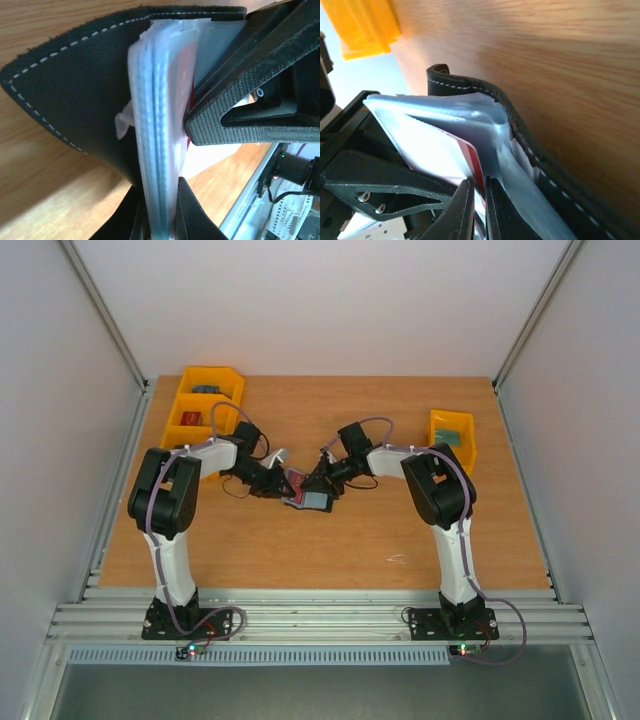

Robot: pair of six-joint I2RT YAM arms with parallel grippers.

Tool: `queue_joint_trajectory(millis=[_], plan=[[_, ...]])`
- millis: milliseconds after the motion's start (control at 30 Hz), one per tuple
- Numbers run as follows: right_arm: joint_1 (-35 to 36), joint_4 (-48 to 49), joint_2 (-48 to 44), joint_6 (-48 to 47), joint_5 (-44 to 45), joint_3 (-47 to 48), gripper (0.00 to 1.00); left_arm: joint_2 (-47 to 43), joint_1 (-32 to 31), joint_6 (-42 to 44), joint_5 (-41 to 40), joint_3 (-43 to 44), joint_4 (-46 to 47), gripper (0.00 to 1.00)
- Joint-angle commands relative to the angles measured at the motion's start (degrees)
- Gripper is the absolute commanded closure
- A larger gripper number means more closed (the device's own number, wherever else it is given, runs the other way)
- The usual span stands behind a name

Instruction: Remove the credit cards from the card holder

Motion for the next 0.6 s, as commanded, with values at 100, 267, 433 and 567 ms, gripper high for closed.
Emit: queue_joint_trajectory(millis=[100,267,433,567], plan=[[-1.90,8.84,-8.71,-0.41,-8.12,-3.69,0.88,-7.34,-0.12,3.74,7.33,2.12,-1.90,1.00],[-1.91,26.36,-14.00,8.77,-12.15,-8.71,0.82,-13.37,0.08,4.66,19.57,4.49,-3.91,1.00],[-1.93,46.63,-15.91,22.41,-12.20,-11.14,0.96,-18.24,0.14,4.77,21.79,4.02,-4.31,1.00],[-1.91,74.07,-12.84,41.41,-12.46,-11.61,0.99,-19.84,0.22,4.68,21.95,4.26,-4.58,1.00]])
